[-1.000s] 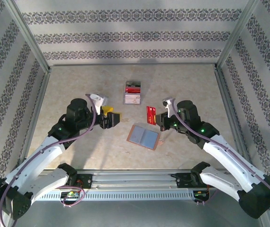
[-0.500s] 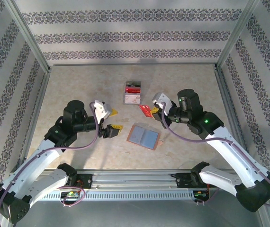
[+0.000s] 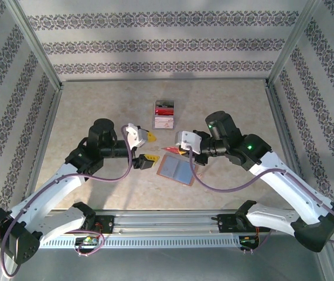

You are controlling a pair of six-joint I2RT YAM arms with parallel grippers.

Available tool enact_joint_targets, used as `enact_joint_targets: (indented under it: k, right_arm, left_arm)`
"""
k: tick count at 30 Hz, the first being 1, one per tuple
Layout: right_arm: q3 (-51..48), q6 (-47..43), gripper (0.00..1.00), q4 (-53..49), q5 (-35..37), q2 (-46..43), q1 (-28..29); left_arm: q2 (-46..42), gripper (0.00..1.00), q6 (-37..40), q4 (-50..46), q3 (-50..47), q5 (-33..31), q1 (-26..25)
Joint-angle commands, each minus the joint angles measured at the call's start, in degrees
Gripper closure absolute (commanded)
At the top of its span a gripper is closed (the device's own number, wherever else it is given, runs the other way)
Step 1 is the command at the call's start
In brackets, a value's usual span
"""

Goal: Take the credit cards out of the card holder

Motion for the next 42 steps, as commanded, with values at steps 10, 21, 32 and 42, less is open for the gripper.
enact_joint_targets:
  k: [10, 21, 32, 42]
  right_arm:
    - [4.01, -2.16, 1.0, -0.92, -1.17, 4.25, 3.06]
    - [3.21, -1.29, 0.99, -0.25, -5.05, 3.79, 1.91]
    - [1.21, 0.17, 0.64, 2.62, -8.3, 3.07, 0.23]
    - [1.31, 0.71, 0.84, 3.35, -9.81, 3.71, -0.39]
  left_arm:
    - [4.08, 0.55, 4.12, 2.81, 3.47, 0.23, -5.08]
    - [4.31, 0.98, 4.36, 3.6, 3.4, 0.29, -5.56]
    - [3.0, 1.0, 3.57, 5.93, 2.23, 0.18, -5.6]
    - [2.84, 1.0, 2.97, 7.48, 1.74, 0.09, -5.58]
